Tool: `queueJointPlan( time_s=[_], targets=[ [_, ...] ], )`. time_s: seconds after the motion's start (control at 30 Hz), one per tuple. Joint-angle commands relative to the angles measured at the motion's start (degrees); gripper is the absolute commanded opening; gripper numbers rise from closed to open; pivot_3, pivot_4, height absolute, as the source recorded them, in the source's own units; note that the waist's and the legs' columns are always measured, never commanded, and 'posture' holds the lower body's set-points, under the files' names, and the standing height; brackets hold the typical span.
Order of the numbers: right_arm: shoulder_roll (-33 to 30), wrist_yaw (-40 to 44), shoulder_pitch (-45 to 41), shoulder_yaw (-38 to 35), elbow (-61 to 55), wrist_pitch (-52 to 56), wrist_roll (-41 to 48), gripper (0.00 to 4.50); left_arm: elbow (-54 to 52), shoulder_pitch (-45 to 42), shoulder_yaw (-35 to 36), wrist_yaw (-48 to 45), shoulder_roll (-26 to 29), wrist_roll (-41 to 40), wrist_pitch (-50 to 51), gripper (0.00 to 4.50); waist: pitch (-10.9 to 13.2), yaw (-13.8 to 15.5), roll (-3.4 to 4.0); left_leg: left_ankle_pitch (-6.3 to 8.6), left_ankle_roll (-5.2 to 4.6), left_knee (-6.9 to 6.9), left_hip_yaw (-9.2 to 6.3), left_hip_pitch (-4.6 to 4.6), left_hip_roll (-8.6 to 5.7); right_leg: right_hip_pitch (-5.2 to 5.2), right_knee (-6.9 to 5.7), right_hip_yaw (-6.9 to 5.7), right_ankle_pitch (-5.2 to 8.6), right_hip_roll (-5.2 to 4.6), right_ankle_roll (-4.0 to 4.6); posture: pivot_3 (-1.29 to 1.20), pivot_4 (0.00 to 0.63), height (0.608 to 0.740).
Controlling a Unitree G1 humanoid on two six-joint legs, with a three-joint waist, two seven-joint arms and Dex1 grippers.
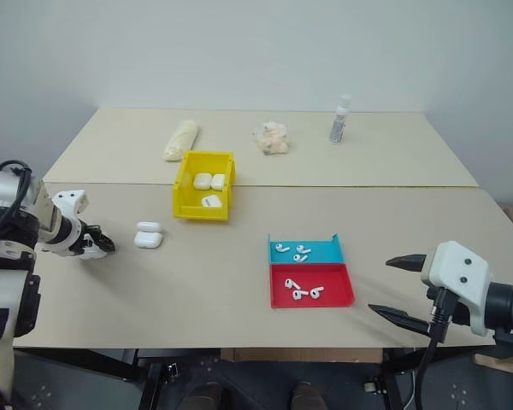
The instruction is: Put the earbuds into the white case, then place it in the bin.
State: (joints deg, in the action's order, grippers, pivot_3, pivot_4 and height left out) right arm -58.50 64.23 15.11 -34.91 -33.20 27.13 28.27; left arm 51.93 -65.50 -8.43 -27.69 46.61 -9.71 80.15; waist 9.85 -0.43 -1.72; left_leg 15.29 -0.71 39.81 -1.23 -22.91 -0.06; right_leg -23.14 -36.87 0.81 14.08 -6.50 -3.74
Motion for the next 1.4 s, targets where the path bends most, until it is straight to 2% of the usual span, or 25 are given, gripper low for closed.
queueJointPlan(
  time_s=[0.03,0.17,0.27,0.37,0.43,0.53,0.57,0.6,0.7,0.77,0.83,0.93,1.03,1.17,1.27,1.4],
  targets=[
    [-0.26,-0.24,-0.46,-1.0,-0.83,0.1,0.33,4.5,0.49,0.45,0.7,0.07,-0.09,1.54,-0.59,2.78,-0.01,-0.12,0.01,0.0,0.0,0.0,0.0,0.01,0.0,0.0,-0.01,0.0,0.0,0.0,0.0,0.0,0.15,0.74],
    [-0.39,-0.12,-0.23,-1.54,-0.89,0.23,0.35,4.5,-2.48,0.94,1.21,-0.67,-0.38,1.3,0.44,2.78,-0.01,-0.19,0.01,0.0,0.0,0.0,0.0,0.03,0.0,0.01,-0.06,0.01,0.0,0.0,0.0,0.0,0.15,0.74],
    [-1.09,0.98,0.1,-3.87,-1.25,1.33,1.22,4.5,-15.03,4.95,-1.2,-1.85,1.65,1.32,0.09,2.78,-0.01,-0.16,0.01,0.0,0.0,0.0,-0.07,0.0,0.0,0.0,-0.05,0.02,0.0,-0.01,0.0,0.0,0.15,0.74],
    [-2.67,2.78,0.7,-7.19,-2.39,4.72,2.57,4.5,-29.93,8.05,4.22,-5.81,4.98,-3.77,2.08,2.78,0.01,-0.11,-0.02,-0.02,0.03,0.02,-0.16,-0.15,0.01,-0.1,-0.01,0.01,0.0,-0.02,0.0,0.0,0.15,0.74],
    [-3.02,3.31,0.62,-8.71,-3.5,5.12,3.0,4.5,-41.1,12.31,7.82,-8.78,7.52,-6.63,-0.63,2.78,0.01,-0.14,-0.05,-0.02,0.04,0.04,-0.2,-0.31,0.03,-0.25,0.0,0.01,0.0,-0.02,0.01,0.0,0.15,0.74],
    [-4.25,3.79,0.16,-9.19,-4.98,7.03,4.34,4.5,-52.86,18.35,15.71,-11.09,7.55,-10.38,-7.57,2.78,0.0,-0.18,-0.05,-0.04,0.08,0.02,-0.19,-0.29,0.05,-0.26,0.01,0.06,0.0,-0.03,0.01,0.0,0.15,0.74],
    [-4.7,3.73,-0.18,-8.61,-5.6,7.13,4.28,4.5,-56.58,21.44,17.94,-13.8,7.82,-11.64,-12.96,2.78,-0.02,-0.24,-0.01,-0.05,0.09,0.02,-0.19,-0.25,0.05,-0.22,0.0,0.07,0.0,-0.03,0.01,0.0,0.15,0.74],
    [-5.38,3.62,-0.67,-7.75,-6.06,7.56,4.35,4.5,-59.69,24.76,21.27,-15.94,6.26,-12.95,-19.96,2.78,-0.03,-0.29,0.0,-0.06,0.11,0.0,-0.17,-0.2,0.05,-0.2,0.02,0.08,0.0,-0.04,0.01,0.0,0.15,0.74],
    [-7.56,4.51,-1.59,-5.72,-6.98,7.55,4.23,4.5,-63.72,29.04,25.65,-19.97,3.52,-17.11,-27.56,2.78,-0.03,-0.21,0.01,-0.06,0.11,-0.04,-0.09,0.09,0.07,0.01,0.16,0.14,0.04,-0.04,0.08,0.0,0.15,0.74],
    [-9.08,4.7,-2.1,-4.57,-7.35,8.05,3.92,4.5,-65.33,32.8,28.89,-21.19,-2.86,-18.34,-41.04,2.78,-0.07,0.07,0.06,-0.06,0.1,-0.03,-0.09,0.1,0.06,0.06,0.18,0.09,0.04,-0.04,0.08,0.0,0.15,0.74],
    [-10.91,6.33,-1.91,-3.61,-7.42,6.97,2.51,4.5,-66.42,35.33,29.69,-22.61,-7.12,-19.41,-48.58,2.78,-0.08,0.33,0.05,-0.05,0.1,0.0,-0.04,0.12,0.05,0.12,0.22,0.08,0.04,-0.07,0.08,0.0,0.15,0.74],
    [-13.97,9.7,-2.14,-1.63,-6.47,4.14,0.15,4.5,-67.38,36.97,29.3,-23.58,-11.84,-22.46,-53.28,2.78,-0.08,0.54,0.02,-0.02,0.05,0.03,-0.02,0.01,0.04,0.08,0.15,0.04,0.02,-0.05,0.07,0.0,0.15,0.74],
    [-17.06,11.17,-4.56,2.33,-4.49,0.41,-2.34,4.5,-67.91,38.48,27.12,-26.53,-14.76,-23.9,-58.43,2.78,-0.09,0.6,0.03,-0.01,0.02,0.04,-0.02,0.0,0.03,0.08,0.14,0.03,0.01,-0.06,0.05,0.0,0.15,0.74],
    [-21.73,10.49,-14.07,14.57,-2.65,-4.15,-4.4,4.5,-68.35,41.03,22.69,-29.18,-17.96,-23.03,-64.37,2.78,-0.09,0.41,0.04,-0.01,0.02,0.04,-0.01,0.08,0.03,0.07,0.22,0.11,0.02,-0.06,0.06,0.0,0.15,0.74],
    [-23.18,11.64,-22.48,25.19,-1.5,-8.22,-8.37,4.5,-68.82,44.6,21.02,-29.53,-22.49,-22.43,-71.83,2.78,-0.15,-0.12,0.14,-0.01,0.01,0.01,-0.02,0.15,0.07,0.08,0.27,0.13,0.03,-0.04,0.08,0.0,0.15,0.74],
    [-19.36,16.07,-36.58,39.31,2.05,-11.39,-14.82,4.5,-68.32,47.89,17.23,-31.06,-24.89,-21.81,-75.61,2.78,-0.15,-0.56,0.14,-0.01,0.02,0.01,-0.04,0.07,0.08,-0.02,0.3,0.12,0.03,-0.03,0.08,0.0,0.15,0.74]
  ],
)
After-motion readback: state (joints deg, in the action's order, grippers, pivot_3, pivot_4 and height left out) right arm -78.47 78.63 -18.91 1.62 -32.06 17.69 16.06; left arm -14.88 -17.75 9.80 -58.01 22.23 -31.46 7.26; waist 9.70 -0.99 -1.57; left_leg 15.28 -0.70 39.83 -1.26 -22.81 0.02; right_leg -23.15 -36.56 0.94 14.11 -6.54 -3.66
